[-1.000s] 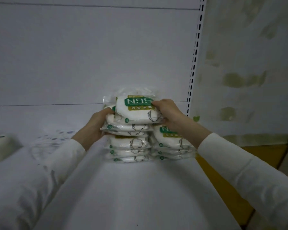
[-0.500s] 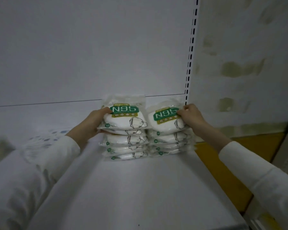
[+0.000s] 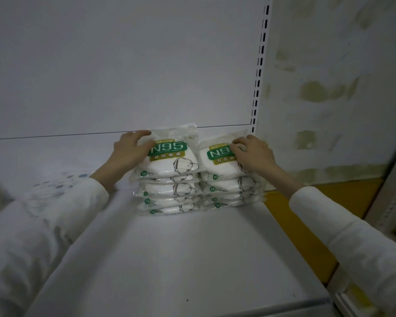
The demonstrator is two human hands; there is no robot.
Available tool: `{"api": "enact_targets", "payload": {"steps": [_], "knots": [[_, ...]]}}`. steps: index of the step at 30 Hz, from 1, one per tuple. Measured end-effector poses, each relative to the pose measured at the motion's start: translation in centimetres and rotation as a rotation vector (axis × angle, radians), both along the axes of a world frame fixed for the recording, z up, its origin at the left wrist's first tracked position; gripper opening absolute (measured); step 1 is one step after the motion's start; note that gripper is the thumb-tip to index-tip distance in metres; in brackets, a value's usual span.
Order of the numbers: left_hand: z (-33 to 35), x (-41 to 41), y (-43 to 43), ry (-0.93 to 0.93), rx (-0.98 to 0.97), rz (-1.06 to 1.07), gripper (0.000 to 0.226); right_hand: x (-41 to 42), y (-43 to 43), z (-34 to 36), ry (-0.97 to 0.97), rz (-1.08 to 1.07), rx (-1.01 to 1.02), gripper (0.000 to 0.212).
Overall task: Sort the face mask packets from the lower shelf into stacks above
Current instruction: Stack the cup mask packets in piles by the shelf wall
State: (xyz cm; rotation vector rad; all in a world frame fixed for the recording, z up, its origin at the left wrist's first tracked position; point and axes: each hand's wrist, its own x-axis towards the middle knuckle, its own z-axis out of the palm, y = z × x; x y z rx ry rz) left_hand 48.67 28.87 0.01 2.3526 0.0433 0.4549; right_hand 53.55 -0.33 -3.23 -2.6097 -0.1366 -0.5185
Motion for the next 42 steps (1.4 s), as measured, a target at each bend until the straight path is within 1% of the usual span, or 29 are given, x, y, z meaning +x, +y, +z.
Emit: {"api": "enact_targets", "payload": {"steps": [2,5,7,10,12,15,18,20,22,24,27,30,32,35,36,39,42], "knots": [[0.2,-0.5,-0.2,0.020,0.106,-0.058,0.060,-0.4,0.2,0.2,-0.013,0.005,-0.070,0.045],[-0.4,-0.3,-0.5,0.130,0.146,-0.118,0.041,-0.5,0.5,0.2,0.057,0.016,-0.184,0.048],[-0.9,-0.2,-0.3,0.155,0.148,-0.140,0.038,-0.6,0.6,0.0,0.099,0.030,-0.189,0.050],[-0.9,-0.5,0.2,0.124,0.114,-0.146,0.041,-0.9,0.6,0.1,0.056,0.046,-0.138,0.050],[-0.7,-1.1,0.6,0.066,0.125,-0.131,0.043,-1.2,0.4,0.7,0.003,0.050,-0.158,0.052],[-0.1,-2.7,0.8,-0.106,0.204,-0.136,0.046,-1.2,0.4,1.6,-0.059,0.056,-0.257,0.052],[0.2,-4.2,0.8,-0.185,0.257,-0.121,0.036,-2.0,0.7,2.4,-0.138,0.142,-0.312,0.047],[0.4,-5.0,1.0,-0.208,0.290,-0.107,0.034,-3.3,1.2,2.8,-0.230,0.225,-0.328,0.043],[0.7,-5.8,1.4,-0.229,0.266,-0.106,0.032,-4.8,1.9,3.0,-0.300,0.275,-0.345,0.040],[1.1,-6.9,1.6,-0.249,0.234,-0.117,0.030,-6.4,2.6,3.4,-0.303,0.280,-0.327,0.041],[1.5,-9.0,1.6,-0.246,0.221,-0.196,0.030,-9.4,3.6,4.0,-0.258,0.249,-0.299,0.043],[0.9,-11.9,2.0,-0.222,0.257,-0.285,0.030,-13.1,4.8,3.8,-0.314,0.230,-0.300,0.042],[-0.2,-13.8,2.7,-0.204,0.277,-0.351,0.033,-15.8,5.6,3.2,-0.331,0.210,-0.304,0.039],[-1.5,-17.0,3.8,-0.173,0.299,-0.407,0.044,-19.9,6.7,2.0,-0.343,0.176,-0.338,0.033],[-1.7,-18.1,4.1,-0.171,0.297,-0.419,0.042,-21.3,7.0,1.6,-0.347,0.183,-0.360,0.032],[-2.4,-21.2,4.6,-0.167,0.258,-0.463,0.026,-25.0,8.1,0.6,-0.366,0.211,-0.403,0.036],[-3.6,-24.4,4.5,-0.127,0.174,-0.497,0.017,-28.3,9.3,-0.8,-0.407,0.251,-0.358,0.043]]}}
